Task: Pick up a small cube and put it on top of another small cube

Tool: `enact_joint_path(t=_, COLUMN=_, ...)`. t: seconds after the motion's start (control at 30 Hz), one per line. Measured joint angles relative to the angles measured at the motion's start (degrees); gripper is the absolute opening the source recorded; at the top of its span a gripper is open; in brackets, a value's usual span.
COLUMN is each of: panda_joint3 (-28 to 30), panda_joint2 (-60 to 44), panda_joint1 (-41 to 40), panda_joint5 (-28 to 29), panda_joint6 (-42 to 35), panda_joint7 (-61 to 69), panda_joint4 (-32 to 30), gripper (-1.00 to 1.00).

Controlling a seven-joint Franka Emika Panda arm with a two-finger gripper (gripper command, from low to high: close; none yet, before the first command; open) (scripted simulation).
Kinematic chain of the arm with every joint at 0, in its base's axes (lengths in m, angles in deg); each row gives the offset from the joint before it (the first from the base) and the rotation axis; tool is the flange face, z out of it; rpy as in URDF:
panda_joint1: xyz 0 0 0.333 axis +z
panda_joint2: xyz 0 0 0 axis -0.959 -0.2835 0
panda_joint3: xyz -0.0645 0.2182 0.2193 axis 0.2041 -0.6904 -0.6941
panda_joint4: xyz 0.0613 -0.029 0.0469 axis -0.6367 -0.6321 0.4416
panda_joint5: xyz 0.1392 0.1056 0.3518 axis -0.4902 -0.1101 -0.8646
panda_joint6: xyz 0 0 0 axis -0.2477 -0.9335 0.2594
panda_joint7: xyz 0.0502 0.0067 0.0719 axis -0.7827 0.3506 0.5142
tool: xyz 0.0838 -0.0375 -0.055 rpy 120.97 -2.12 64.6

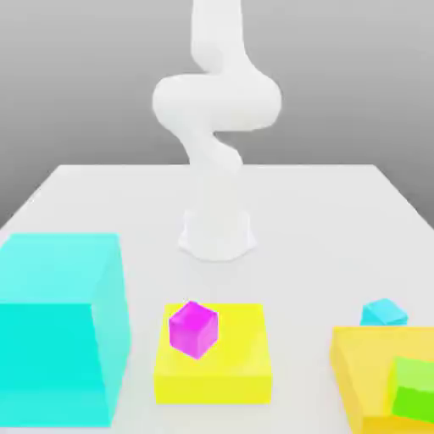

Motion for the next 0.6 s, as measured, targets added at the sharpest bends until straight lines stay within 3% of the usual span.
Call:
enact_joint_path(t=0.33, panda_joint3=-16.03, panda_joint2=-21.30, panda_joint1=-0.59, panda_joint5=8.26, panda_joint6=10.23, panda_joint7=-14.32, panda_joint4=-8.08, gripper=0.00)
enact_joint_path(t=0.6, panda_joint3=-24.36, panda_joint2=-37.91, panda_joint1=4.01, panda_joint5=14.00, panda_joint6=18.32, panda_joint7=-25.03, panda_joint4=-14.45, gripper=0.00)
